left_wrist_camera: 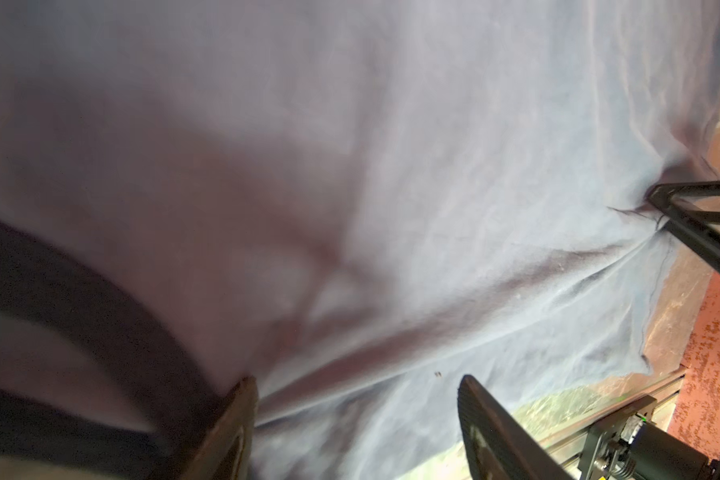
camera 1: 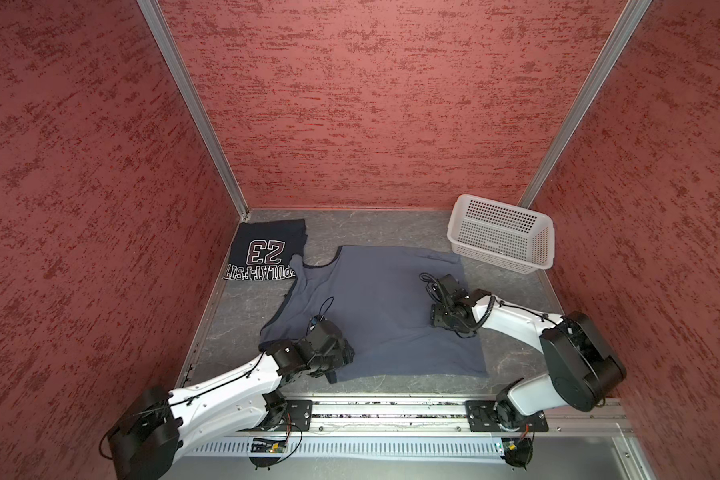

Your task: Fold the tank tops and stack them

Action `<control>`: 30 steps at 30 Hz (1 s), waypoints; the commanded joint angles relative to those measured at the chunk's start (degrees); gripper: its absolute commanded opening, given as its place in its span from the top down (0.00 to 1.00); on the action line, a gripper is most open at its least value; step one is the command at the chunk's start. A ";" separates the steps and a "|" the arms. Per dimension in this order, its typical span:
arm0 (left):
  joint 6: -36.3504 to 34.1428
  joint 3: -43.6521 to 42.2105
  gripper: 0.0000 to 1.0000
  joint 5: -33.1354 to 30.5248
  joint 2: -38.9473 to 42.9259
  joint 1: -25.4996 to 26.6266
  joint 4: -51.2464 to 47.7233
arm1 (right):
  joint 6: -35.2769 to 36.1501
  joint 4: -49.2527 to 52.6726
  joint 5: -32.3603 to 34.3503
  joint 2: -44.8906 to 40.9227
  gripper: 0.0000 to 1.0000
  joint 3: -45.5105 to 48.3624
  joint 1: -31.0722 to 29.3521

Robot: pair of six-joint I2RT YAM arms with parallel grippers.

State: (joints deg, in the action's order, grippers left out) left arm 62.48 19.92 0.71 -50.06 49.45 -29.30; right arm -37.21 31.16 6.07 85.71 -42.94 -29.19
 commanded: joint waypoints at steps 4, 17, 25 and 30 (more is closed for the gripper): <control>-12.43 9.33 0.23 0.81 -2.08 -13.93 -4.83 | 0.43 1.68 3.53 -1.89 0.27 -2.27 0.31; -32.21 46.93 0.28 1.69 -40.48 -47.16 -3.41 | 1.09 -0.87 2.96 -6.04 0.27 -4.14 0.56; -33.94 61.24 0.36 -1.09 -57.69 -49.88 -7.03 | 1.62 -2.33 1.71 -4.76 0.26 -3.31 0.57; -33.85 63.18 0.50 -2.51 -61.70 -50.57 -6.24 | 1.54 -2.16 2.13 -4.67 0.26 -3.11 0.54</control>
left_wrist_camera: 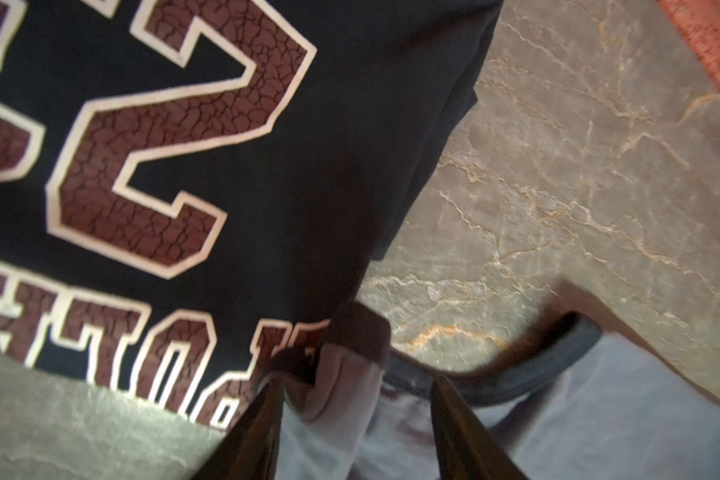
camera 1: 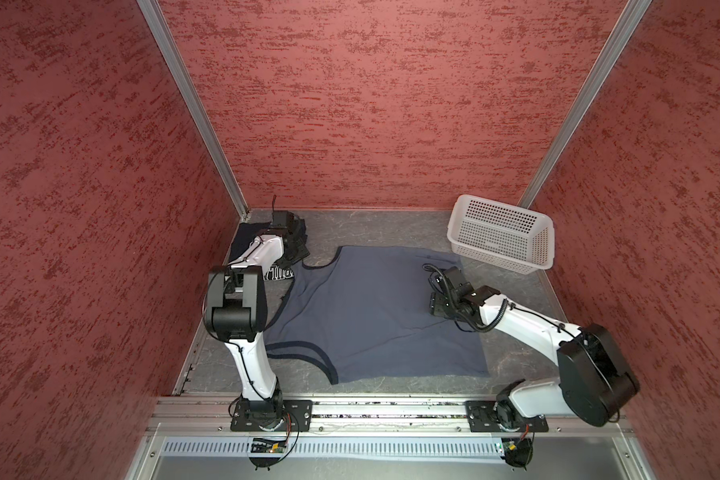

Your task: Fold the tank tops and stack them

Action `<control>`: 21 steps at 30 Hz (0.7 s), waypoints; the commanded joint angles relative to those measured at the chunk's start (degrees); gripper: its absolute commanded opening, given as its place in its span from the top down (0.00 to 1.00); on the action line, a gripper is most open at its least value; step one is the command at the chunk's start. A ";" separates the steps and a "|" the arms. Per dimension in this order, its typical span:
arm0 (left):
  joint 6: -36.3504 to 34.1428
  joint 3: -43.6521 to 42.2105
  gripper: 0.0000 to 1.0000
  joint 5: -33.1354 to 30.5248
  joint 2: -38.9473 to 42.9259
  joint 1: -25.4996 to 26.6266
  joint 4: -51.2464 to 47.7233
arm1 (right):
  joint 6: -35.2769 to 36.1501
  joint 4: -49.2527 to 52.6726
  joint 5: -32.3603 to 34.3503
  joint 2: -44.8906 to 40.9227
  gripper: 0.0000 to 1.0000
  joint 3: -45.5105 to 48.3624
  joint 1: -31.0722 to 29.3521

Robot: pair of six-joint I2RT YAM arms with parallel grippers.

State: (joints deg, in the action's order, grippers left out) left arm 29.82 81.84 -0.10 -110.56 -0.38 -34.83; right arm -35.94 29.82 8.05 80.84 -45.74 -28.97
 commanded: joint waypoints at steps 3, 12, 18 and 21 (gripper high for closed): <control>-1.53 2.69 0.66 -1.24 -2.68 -1.25 -0.55 | 0.34 -0.27 0.81 0.36 0.27 -0.87 0.33; 1.40 -8.70 0.94 -7.96 13.49 -4.20 4.48 | 1.18 1.18 4.29 4.12 0.26 -3.04 1.34; 2.31 -14.75 0.94 -6.46 19.67 -8.82 4.64 | 1.47 -1.12 2.17 8.00 0.26 -2.75 1.37; 1.94 -16.93 0.84 -2.62 19.52 -10.82 6.93 | 2.21 -1.44 1.62 8.56 0.26 -3.65 1.39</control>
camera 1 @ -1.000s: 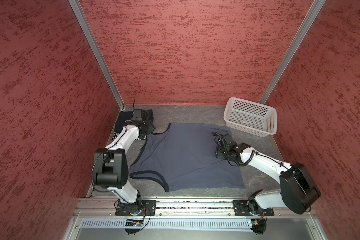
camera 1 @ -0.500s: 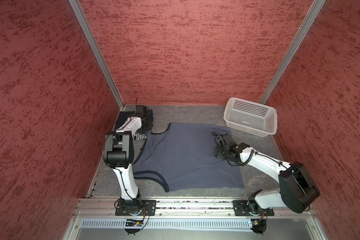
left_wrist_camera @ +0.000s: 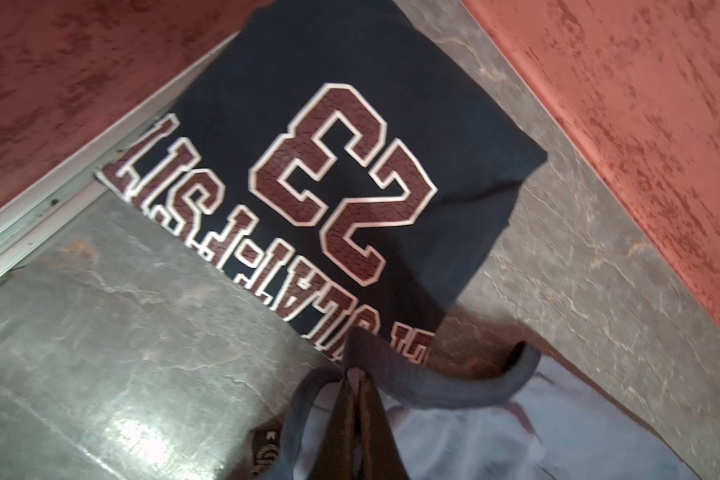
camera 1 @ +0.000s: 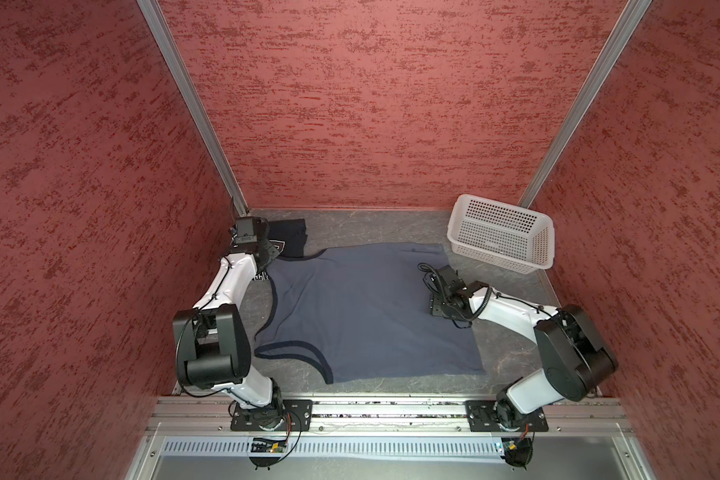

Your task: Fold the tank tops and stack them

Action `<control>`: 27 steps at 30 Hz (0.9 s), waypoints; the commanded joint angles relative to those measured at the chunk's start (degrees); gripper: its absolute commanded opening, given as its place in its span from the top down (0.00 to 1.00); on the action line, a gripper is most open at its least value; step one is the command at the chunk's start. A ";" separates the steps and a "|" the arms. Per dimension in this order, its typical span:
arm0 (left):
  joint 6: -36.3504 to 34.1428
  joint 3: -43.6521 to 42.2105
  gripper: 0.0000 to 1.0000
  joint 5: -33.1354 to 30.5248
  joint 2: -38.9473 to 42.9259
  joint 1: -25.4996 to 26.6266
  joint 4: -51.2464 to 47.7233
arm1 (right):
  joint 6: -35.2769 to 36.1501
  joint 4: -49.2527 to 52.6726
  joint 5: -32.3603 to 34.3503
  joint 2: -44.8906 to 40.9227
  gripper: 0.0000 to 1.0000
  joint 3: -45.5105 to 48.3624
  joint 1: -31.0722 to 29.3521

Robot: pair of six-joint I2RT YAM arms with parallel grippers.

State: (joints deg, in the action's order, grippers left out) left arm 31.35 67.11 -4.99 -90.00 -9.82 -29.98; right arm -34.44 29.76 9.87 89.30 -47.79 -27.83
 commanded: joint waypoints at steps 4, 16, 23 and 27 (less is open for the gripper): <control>-1.04 0.88 0.49 4.89 -4.45 -1.69 -0.66 | 2.12 -0.10 0.98 0.22 0.26 -6.02 0.32; -3.79 13.80 0.28 7.77 -7.42 8.49 -5.97 | 9.17 3.44 1.58 12.63 0.27 -31.44 4.58; -6.44 28.22 0.30 7.31 -22.34 16.17 -9.93 | 10.69 4.74 0.49 20.40 0.28 -41.56 4.97; -6.37 35.10 0.33 6.59 -30.65 17.20 -11.68 | 11.91 4.47 -0.17 22.80 0.29 -44.18 5.06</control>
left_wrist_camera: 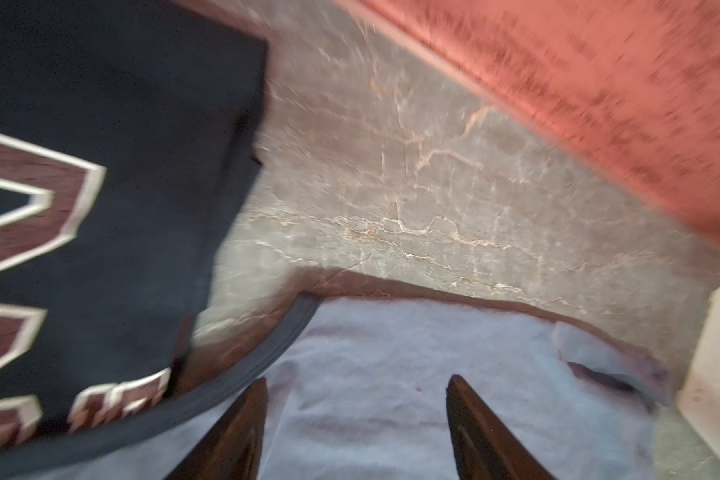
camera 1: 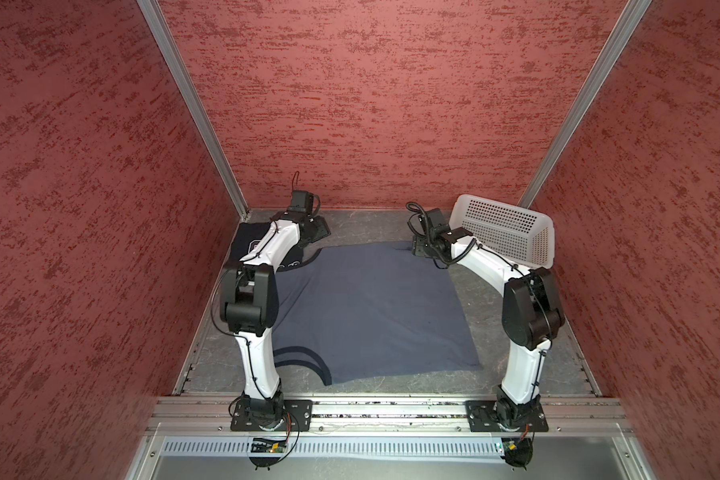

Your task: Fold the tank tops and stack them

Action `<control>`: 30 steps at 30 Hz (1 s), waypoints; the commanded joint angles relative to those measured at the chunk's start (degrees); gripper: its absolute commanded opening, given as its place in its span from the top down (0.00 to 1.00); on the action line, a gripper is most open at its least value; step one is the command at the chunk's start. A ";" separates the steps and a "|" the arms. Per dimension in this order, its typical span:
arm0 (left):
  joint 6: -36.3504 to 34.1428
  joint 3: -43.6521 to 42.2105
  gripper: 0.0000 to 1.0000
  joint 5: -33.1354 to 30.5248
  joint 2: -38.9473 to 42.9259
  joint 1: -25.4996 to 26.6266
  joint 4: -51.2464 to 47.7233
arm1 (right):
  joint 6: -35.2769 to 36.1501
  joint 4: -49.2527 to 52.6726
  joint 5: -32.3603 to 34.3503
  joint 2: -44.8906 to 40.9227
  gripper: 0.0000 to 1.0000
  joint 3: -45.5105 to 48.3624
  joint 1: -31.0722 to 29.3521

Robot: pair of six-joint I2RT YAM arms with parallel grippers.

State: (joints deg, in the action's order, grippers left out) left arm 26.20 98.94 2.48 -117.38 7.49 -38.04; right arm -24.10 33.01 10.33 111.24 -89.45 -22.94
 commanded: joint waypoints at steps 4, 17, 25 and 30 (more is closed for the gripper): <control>-1.77 8.28 0.34 -2.78 -9.47 0.56 -5.54 | 2.21 2.17 -1.01 3.17 0.29 -4.91 0.45; -3.87 12.03 0.49 -3.12 -18.09 0.78 -5.03 | 3.61 1.45 -2.08 5.12 0.29 -6.19 0.58; -3.07 6.55 0.82 -2.48 -14.98 0.61 -0.46 | 3.92 2.51 -1.66 7.89 0.30 -10.10 1.16; -1.60 -6.60 0.98 -4.36 -4.34 0.34 9.92 | 4.08 3.60 -1.02 11.07 0.30 -13.88 1.91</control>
State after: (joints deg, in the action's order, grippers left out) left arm 24.08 96.92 -0.34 -127.52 8.01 -34.13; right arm -20.56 35.29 8.78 120.53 -100.57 -21.85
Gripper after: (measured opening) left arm 0.045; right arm 0.701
